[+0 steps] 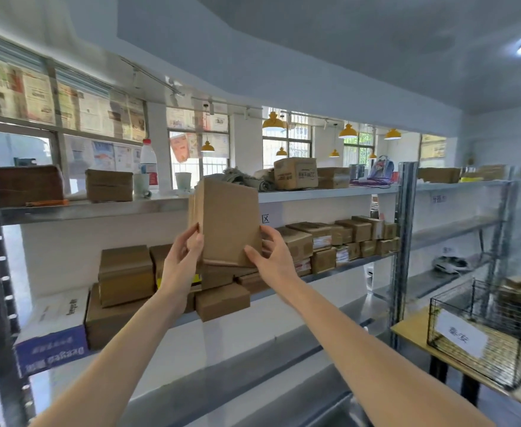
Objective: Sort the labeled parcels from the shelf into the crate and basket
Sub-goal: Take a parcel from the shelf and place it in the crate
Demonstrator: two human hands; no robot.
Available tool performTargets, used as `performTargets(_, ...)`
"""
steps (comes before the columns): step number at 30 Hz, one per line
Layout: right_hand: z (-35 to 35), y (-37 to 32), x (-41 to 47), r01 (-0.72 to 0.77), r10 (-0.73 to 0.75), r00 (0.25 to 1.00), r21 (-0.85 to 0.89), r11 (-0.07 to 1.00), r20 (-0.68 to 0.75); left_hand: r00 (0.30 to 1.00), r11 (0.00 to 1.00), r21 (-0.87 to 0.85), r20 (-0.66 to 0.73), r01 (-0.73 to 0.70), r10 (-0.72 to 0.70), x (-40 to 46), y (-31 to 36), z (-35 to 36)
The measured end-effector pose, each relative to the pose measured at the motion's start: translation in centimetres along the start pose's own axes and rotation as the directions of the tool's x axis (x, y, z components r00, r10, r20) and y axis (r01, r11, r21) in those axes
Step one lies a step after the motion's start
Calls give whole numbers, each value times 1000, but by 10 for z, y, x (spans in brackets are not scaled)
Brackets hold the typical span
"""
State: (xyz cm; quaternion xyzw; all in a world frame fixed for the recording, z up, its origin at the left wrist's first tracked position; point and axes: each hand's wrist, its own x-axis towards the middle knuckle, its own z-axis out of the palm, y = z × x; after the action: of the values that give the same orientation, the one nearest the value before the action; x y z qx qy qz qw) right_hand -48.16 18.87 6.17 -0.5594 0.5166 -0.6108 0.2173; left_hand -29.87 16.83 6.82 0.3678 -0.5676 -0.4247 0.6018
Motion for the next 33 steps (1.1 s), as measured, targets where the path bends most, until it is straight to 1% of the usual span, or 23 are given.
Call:
performTargets(5, -37, 2, 0, 44, -44, 999, 1, 999, -16, 998, 1000, 17, 55, -1, 0, -4, 2, 32)
performTargets(7, -49, 5, 0, 72, -72, 997, -60, 996, 12, 998, 998, 46, 43, 42, -44, -5, 3, 43)
performTargets(9, -56, 5, -2, 76, -68, 995, -127, 989, 68, 997, 995, 76, 30, 68, -71, -4, 1, 52)
performTargets(10, -62, 4, -4, 66, -54, 994, -128, 990, 90, 996, 993, 89, 36, 74, -77, -5, 1, 58)
performTargets(12, -73, 1, -10, -11, 15, 992, -30, 999, 123, 997, 994, 86, 35, 62, -65, -10, 0, 72)
performTargets(14, -86, 1, -15, -79, 69, 983, 53, 995, 167, 997, 998, 28, 59, 48, -49, -16, -3, 85)
performTargets(17, -106, 3, -19, -87, 81, 979, 25, 996, 185, 994, 999, -37, 105, 30, -26, -21, -10, 103)
performTargets(19, -123, 3, -23, -80, 80, 982, -4, 997, 172, 995, 995, -86, 93, 56, -48, -23, -13, 116)
performTargets(22, -147, 6, -32, -79, 77, 984, 4, 997, 158, 993, 978, -181, 70, 104, -93, -27, -17, 135)
performTargets(24, -162, 8, -37, -63, 64, 985, -14, 998, 158, 987, 959, -249, 124, 135, -107, -33, -16, 148)
performTargets(26, -177, 12, -40, -52, 55, 988, -29, 998, 141, 975, 946, -291, 204, 145, -87, -42, -13, 162)
performTargets(29, -197, 12, -43, -48, 49, 996, -14, 999, 76, 965, 951, -284, 257, 120, -45, -47, -15, 187)
performTargets(31, -210, 15, -41, -27, 28, 1000, -32, 999, 11, 961, 957, -265, 272, 121, -47, -45, -18, 203)
performTargets(33, -223, 20, -36, -14, 11, 998, -46, 999, -54, 954, 954, -259, 290, 153, -75, -38, -24, 222)
